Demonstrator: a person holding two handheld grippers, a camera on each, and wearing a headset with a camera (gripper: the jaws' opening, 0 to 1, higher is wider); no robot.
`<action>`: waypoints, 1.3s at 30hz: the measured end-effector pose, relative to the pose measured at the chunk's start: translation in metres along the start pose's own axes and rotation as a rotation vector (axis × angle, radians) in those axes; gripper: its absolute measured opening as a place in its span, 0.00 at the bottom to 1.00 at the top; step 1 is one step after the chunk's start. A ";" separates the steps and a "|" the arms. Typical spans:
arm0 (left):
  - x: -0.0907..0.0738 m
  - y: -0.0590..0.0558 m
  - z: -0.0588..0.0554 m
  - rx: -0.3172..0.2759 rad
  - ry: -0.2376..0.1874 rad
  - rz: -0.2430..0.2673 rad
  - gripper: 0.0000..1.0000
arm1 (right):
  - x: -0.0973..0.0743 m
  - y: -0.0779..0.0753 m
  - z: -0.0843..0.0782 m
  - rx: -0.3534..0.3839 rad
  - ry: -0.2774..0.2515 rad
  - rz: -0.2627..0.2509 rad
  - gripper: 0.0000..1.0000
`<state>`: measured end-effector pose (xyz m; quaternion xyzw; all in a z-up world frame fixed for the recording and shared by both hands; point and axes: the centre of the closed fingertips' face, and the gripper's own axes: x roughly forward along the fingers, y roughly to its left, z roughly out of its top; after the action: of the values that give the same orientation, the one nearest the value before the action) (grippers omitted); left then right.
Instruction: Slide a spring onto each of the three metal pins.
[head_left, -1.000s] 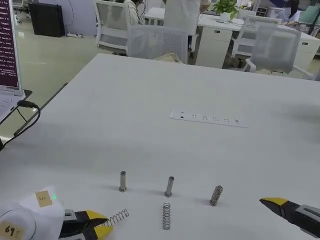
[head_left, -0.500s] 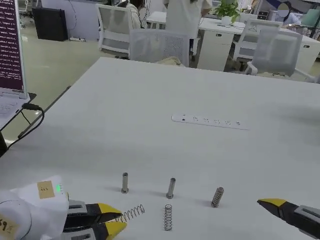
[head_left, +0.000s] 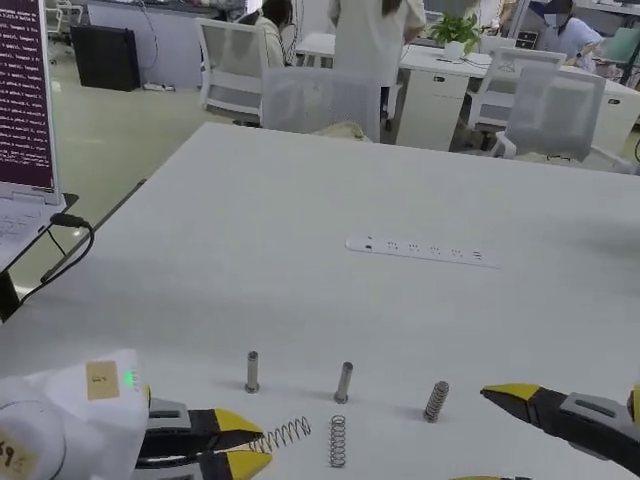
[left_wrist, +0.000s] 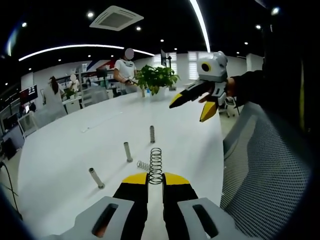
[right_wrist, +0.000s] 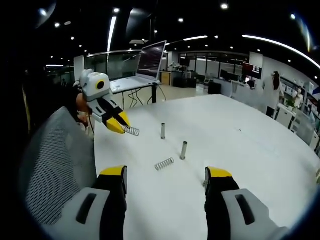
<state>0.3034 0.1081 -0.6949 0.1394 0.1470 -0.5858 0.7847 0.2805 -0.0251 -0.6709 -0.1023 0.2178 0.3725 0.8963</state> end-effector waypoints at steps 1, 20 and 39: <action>0.000 -0.001 0.001 0.001 -0.001 -0.003 0.03 | 0.001 0.003 0.001 -0.003 -0.001 0.010 0.60; 0.002 -0.027 0.018 0.058 -0.013 -0.098 0.03 | 0.027 0.047 0.024 -0.070 -0.017 0.174 0.42; 0.006 -0.052 0.030 0.088 -0.033 -0.199 0.03 | 0.037 0.081 0.022 -0.104 0.009 0.304 0.26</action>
<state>0.2570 0.0771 -0.6724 0.1488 0.1214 -0.6688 0.7182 0.2527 0.0626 -0.6708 -0.1161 0.2154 0.5141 0.8221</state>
